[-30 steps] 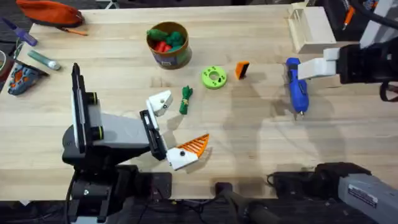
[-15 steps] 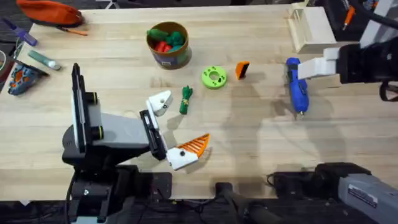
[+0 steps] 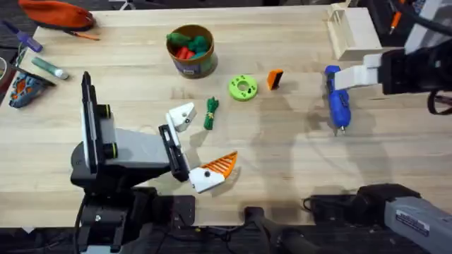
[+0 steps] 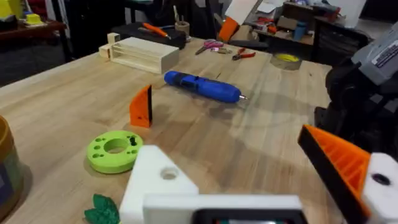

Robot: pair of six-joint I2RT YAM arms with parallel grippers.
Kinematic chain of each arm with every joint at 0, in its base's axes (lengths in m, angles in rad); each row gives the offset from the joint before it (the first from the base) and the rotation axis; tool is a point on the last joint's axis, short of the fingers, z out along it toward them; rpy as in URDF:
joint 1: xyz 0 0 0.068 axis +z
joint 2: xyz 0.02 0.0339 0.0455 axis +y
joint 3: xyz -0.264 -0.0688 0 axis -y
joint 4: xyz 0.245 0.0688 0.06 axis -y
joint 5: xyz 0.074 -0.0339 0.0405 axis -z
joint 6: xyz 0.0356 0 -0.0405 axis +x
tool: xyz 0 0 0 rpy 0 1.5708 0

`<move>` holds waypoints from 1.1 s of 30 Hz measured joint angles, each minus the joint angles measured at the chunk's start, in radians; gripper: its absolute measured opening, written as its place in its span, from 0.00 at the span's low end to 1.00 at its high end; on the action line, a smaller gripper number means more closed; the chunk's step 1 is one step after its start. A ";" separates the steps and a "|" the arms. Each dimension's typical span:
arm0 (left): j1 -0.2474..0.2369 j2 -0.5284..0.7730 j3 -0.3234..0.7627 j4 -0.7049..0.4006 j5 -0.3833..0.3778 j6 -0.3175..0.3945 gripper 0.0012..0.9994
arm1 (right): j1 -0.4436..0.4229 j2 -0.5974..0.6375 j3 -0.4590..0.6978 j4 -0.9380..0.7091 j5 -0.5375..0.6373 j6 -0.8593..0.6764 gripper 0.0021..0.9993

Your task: Pick up the gripper from the table and insert it into the empty holder that is missing its gripper. Then pick up a screw, insert it into the mounting hole, and use the screwdriver to tighten it. Finally, clean up the table by picking up the vegetable and placing it into the bucket.

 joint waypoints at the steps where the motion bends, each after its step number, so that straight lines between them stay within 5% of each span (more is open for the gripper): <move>1: 0.000 0.000 0.000 0.000 0.000 0.000 0.99 | 0.016 0.004 0.005 -0.010 0.000 0.000 0.95; 17: 0.000 0.000 0.000 0.000 0.000 0.000 0.99 | 0.240 0.428 0.354 -0.100 0.009 0.033 0.95; 26: 0.000 0.000 0.000 0.000 0.000 0.000 0.99 | 0.275 0.716 0.626 -0.240 0.009 0.035 0.95; 33: 0.000 0.000 0.000 0.000 0.000 0.000 0.99 | 0.296 0.824 0.682 -0.235 0.009 0.057 0.95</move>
